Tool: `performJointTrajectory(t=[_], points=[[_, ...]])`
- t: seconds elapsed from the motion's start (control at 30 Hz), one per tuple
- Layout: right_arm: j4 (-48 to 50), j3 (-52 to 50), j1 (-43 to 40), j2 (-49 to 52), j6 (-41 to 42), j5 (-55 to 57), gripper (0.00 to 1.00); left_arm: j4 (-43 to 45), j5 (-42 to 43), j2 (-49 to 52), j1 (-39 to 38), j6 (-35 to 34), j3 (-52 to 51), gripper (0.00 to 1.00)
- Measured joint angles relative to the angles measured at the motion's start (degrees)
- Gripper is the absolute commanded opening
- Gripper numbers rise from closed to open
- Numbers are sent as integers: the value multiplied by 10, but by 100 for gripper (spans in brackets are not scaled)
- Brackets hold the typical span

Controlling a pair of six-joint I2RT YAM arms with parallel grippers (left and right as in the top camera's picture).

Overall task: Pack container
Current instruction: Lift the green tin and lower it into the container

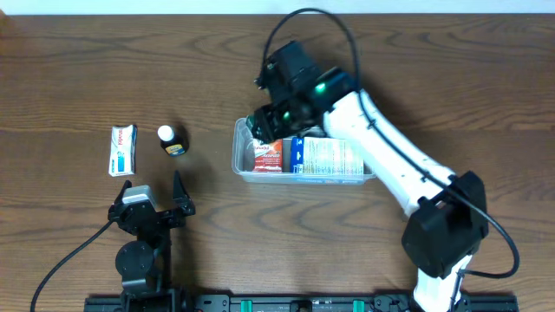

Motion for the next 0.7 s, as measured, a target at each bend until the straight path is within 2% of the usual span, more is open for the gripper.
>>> performJointTrajectory(t=[0.23,0.47,0.7], points=[[52,-68,27,0,30,92,46,0,0,0,0,0,0,98],[84,-128,27,2,59,112,47,0,0,0,0,0,0,98],[126,-141,30,3,82,118,48,0,0,0,0,0,0,98]])
